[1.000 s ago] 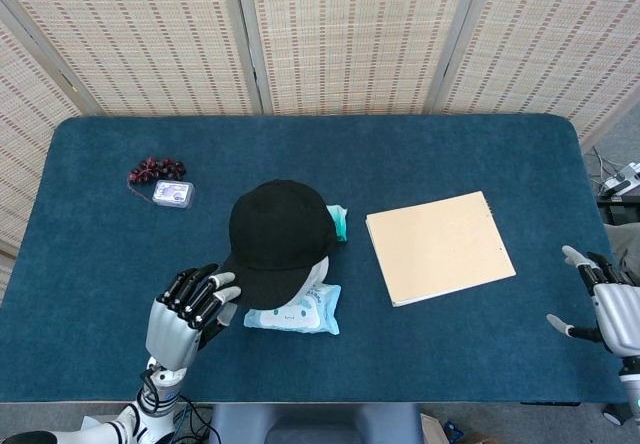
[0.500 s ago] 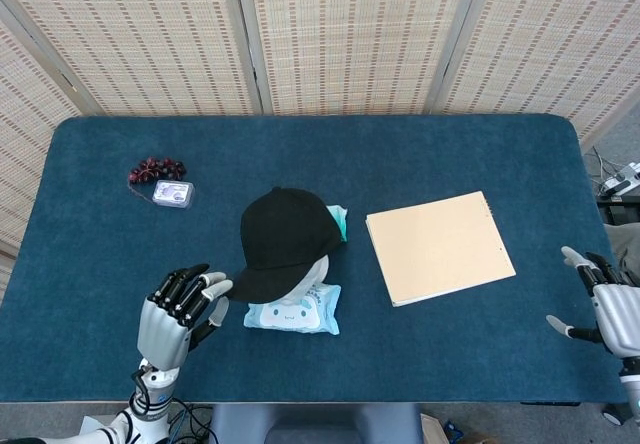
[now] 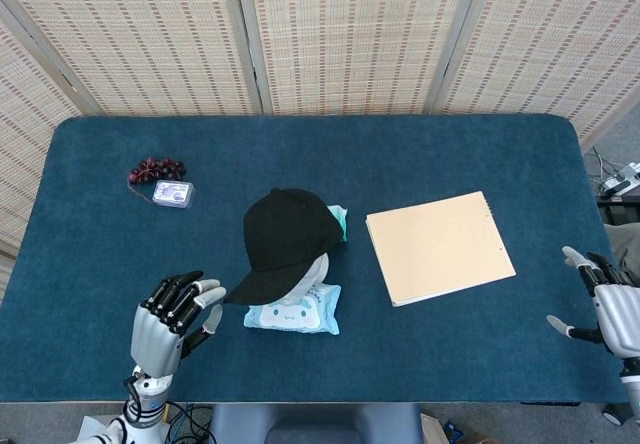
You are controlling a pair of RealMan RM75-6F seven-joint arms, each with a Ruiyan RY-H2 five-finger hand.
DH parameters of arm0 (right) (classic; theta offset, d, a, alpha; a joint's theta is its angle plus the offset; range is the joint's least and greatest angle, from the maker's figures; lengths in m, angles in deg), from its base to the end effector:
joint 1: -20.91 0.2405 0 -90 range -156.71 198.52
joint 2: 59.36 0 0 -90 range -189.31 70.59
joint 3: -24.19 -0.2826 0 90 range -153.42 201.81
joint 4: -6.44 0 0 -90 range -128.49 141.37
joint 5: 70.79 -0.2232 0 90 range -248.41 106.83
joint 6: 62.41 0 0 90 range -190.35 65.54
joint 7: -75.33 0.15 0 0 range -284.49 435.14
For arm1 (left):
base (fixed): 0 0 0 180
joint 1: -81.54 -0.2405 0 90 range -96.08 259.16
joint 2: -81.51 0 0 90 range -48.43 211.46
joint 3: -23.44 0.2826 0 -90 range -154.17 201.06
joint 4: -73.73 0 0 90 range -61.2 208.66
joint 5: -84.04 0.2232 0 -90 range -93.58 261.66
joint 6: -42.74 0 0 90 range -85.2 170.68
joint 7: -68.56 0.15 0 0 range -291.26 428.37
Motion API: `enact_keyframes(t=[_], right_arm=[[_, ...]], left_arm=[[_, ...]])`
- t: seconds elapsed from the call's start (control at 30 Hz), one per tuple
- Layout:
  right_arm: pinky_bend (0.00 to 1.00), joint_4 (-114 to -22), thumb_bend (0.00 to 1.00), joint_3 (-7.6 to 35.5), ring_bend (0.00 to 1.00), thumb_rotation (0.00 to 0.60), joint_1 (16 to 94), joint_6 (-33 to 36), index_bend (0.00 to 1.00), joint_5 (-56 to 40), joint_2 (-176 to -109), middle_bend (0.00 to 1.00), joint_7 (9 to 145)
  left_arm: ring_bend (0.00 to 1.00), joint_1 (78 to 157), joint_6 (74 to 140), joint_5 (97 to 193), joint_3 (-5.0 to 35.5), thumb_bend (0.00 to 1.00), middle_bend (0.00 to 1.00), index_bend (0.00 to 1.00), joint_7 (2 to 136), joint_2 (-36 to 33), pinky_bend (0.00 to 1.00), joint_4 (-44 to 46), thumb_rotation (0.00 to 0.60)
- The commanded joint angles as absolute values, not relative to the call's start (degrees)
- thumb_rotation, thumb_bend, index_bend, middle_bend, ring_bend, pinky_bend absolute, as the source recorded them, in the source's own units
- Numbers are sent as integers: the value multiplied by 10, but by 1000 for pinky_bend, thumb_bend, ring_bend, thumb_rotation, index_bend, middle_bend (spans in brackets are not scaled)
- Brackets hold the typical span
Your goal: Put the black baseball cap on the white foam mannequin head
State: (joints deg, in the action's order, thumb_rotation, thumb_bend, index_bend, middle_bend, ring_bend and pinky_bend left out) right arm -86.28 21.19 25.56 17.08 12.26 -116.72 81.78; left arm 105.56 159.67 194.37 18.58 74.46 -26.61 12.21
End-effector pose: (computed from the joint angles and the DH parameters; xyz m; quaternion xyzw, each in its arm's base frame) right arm -0.3599 -0.1891 0.1914 0.5877 -0.4271 0.3546 0.5887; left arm -0.1759 0.2299 0.0022 -0.5107 -0.1050 -0.7376 0.4290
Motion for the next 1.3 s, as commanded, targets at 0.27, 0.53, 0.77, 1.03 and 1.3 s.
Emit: enact_keyframes(t=[0.27, 0.53, 0.77, 1.03, 1.3], right_arm=[[370, -863, 0, 213, 114, 600, 255, 173, 61, 125, -1168, 245, 817], [370, -865, 0, 213, 113, 600, 256, 172, 61, 125, -1170, 245, 809], [370, -867, 0, 213, 113, 600, 258, 171, 61, 126, -1174, 245, 798], [370, -863, 0, 214, 113, 600, 258, 181, 66, 138, -1181, 253, 793], [370, -859, 0, 214, 113, 600, 259, 188, 69, 147, -1190, 256, 789]], left_arm=[[336, 1029, 1606, 1935, 194, 374, 464, 394, 733, -242, 446, 112, 600], [336, 995, 1606, 1921, 204, 374, 438, 388, 737, -201, 446, 84, 600], [336, 970, 1594, 1891, 201, 393, 434, 388, 729, -165, 446, 67, 600], [336, 954, 1572, 1873, 204, 421, 431, 391, 710, -112, 446, 63, 600], [336, 939, 1520, 1852, 221, 427, 427, 387, 710, -38, 468, 23, 600]])
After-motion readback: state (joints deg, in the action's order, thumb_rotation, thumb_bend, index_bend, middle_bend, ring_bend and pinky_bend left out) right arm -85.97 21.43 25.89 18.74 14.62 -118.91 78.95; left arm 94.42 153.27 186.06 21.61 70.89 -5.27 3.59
